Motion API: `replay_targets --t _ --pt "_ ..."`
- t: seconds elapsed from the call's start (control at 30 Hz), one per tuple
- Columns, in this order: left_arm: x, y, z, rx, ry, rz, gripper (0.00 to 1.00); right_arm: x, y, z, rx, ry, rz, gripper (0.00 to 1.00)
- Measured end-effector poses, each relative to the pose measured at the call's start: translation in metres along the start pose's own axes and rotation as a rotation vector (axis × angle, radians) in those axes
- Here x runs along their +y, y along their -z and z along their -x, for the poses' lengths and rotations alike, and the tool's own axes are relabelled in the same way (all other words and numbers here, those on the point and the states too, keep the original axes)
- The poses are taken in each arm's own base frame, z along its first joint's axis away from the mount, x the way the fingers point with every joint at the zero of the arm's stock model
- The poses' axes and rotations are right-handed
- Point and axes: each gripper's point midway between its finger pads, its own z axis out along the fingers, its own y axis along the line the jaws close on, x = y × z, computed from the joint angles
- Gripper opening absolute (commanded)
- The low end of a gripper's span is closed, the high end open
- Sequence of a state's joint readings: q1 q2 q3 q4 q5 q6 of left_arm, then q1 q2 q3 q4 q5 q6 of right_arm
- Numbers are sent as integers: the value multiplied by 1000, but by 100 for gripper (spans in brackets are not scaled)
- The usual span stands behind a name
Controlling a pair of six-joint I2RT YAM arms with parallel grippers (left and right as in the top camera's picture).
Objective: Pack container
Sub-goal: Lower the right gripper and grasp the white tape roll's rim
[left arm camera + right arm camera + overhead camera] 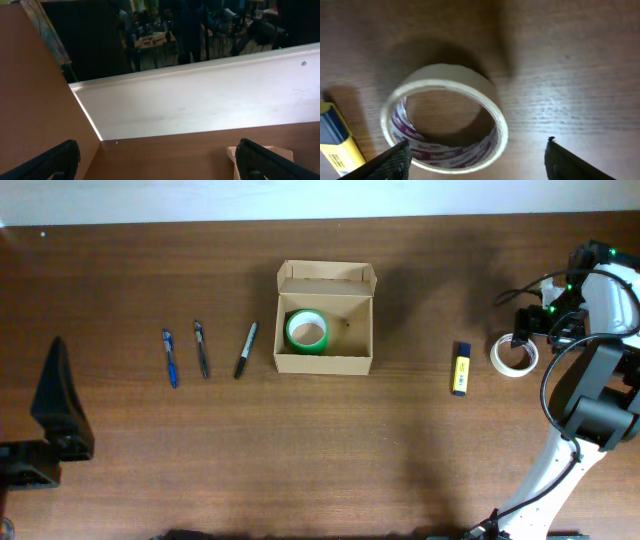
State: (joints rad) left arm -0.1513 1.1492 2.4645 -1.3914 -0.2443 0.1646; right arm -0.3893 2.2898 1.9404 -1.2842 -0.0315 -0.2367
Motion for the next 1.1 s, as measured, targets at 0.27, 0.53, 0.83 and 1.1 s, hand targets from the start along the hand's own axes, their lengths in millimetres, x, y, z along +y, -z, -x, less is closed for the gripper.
replay_targets --t 0.27,0.53,0.83,1.1 --pt "2 0 6 -24 7 11 99 2 -26 -5 5 55 22 80" --pt "9 0 5 -18 7 49 99 -4 -38 -10 12 51 25 72" --pt "8 -5 5 -8 4 54 99 -7 -38 -6 -6 45 20 26" --pt "8 -7 4 -5 4 54 99 -8 -38 -5 -14 25 17 4"
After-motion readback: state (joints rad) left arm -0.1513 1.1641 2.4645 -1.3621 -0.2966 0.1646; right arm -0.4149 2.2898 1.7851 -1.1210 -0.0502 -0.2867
